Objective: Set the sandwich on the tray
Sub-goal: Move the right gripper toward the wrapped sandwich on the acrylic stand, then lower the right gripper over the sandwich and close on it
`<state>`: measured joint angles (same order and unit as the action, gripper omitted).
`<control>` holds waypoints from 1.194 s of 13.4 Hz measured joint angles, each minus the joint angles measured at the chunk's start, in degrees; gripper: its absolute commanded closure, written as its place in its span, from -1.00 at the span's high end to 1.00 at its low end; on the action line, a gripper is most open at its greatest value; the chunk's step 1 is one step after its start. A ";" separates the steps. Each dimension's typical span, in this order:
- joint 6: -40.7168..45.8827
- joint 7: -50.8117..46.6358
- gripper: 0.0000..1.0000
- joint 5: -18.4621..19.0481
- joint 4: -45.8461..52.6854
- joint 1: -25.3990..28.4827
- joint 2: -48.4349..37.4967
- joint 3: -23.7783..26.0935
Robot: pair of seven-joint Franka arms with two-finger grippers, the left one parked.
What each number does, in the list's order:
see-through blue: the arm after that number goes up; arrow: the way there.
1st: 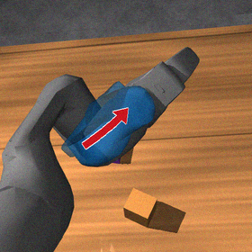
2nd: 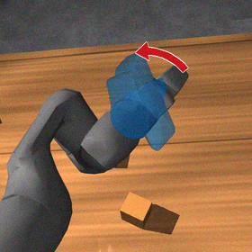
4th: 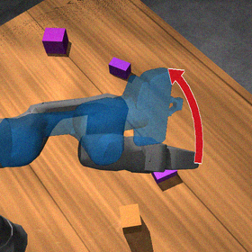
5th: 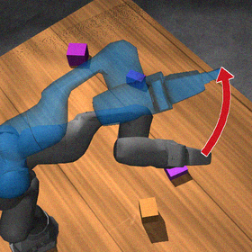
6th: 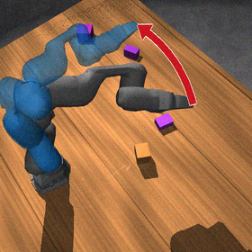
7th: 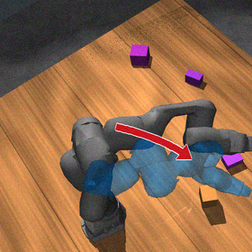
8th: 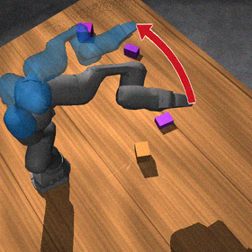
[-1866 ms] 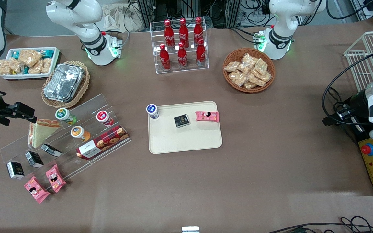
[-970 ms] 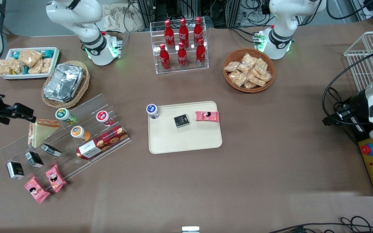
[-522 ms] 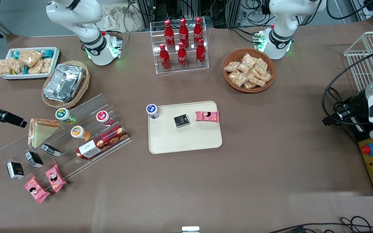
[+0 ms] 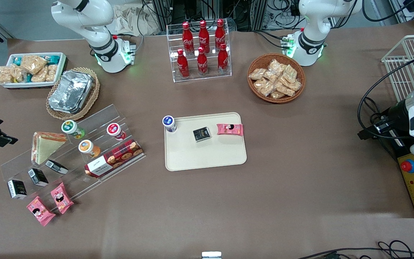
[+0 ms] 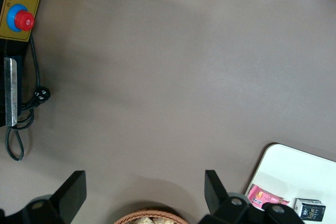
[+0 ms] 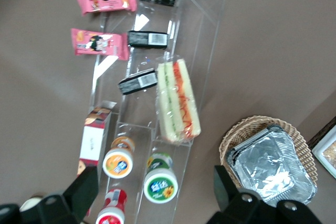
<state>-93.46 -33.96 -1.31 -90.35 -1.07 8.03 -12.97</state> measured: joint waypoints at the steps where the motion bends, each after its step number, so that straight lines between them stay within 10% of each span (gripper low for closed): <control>1: -0.39 -0.15 0.95 0.00 -0.01 0.01 0.95 -0.43; 16: -12.94 -0.57 0.95 -2.66 -12.26 0.52 3.84 -4.61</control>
<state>-106.39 -34.52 -3.96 -102.60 -0.55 11.87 -17.59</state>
